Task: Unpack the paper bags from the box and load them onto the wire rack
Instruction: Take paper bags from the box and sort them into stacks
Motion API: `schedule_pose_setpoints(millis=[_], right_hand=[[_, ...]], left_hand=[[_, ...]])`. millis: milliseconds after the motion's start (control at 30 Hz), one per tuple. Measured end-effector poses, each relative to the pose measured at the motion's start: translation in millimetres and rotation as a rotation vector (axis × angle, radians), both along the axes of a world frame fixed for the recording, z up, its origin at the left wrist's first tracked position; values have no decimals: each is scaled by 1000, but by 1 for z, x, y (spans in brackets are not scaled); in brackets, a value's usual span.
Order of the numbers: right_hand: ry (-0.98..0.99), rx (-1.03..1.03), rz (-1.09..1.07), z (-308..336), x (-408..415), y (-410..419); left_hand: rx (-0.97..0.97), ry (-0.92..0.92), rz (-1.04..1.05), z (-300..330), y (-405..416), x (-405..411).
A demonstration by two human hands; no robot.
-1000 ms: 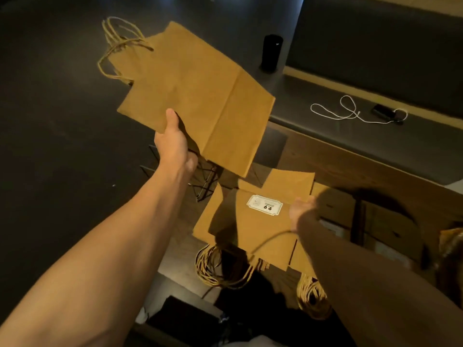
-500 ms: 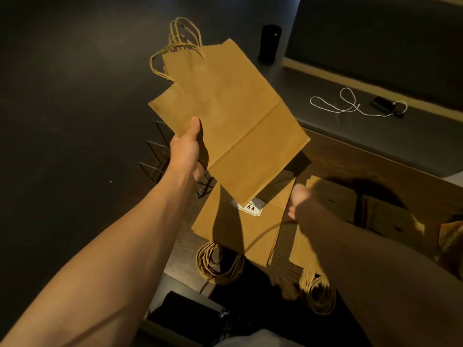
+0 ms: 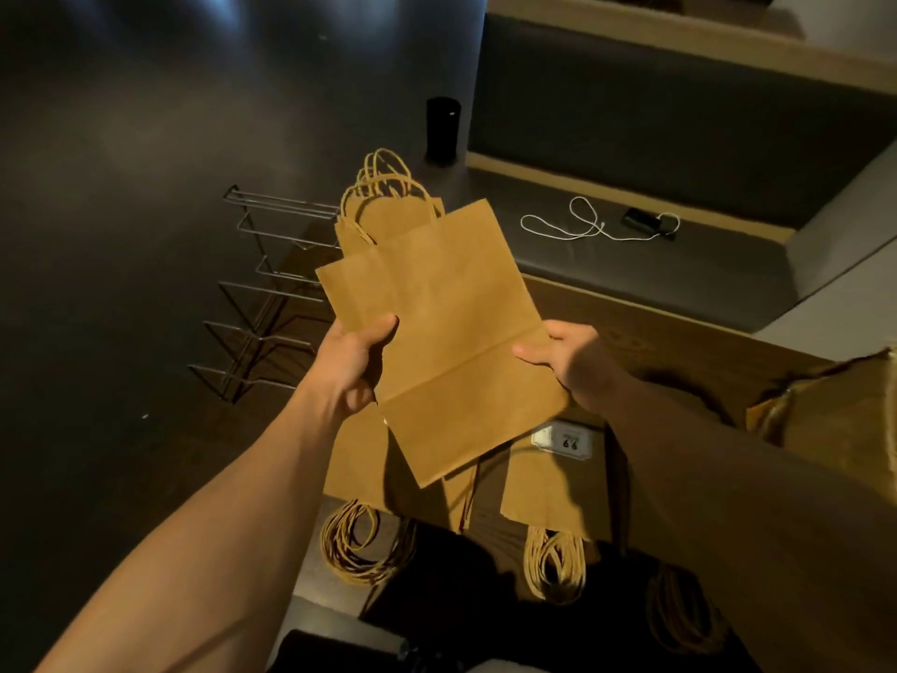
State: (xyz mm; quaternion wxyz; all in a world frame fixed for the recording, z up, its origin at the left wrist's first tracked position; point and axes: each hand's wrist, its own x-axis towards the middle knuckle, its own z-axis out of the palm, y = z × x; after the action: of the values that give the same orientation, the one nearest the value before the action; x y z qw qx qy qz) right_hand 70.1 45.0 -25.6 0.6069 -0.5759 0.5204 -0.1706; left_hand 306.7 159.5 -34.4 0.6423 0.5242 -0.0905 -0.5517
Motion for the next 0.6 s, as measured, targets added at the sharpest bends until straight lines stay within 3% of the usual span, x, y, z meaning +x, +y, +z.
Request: schedule_pose_setpoints(millis=[367, 467, 533, 600], right_hand=[[31, 96, -85, -12, -30, 9], [0, 61, -177, -19, -36, 4], [-33, 22, -242, -12, -36, 6], [-38, -80, -347, -2, -36, 6]], left_hand=[[-103, 172, -172, 2, 14, -24], [-102, 205, -123, 6, 18, -29], [-35, 147, -31, 9, 16, -34], [70, -68, 131, 10, 10, -35]])
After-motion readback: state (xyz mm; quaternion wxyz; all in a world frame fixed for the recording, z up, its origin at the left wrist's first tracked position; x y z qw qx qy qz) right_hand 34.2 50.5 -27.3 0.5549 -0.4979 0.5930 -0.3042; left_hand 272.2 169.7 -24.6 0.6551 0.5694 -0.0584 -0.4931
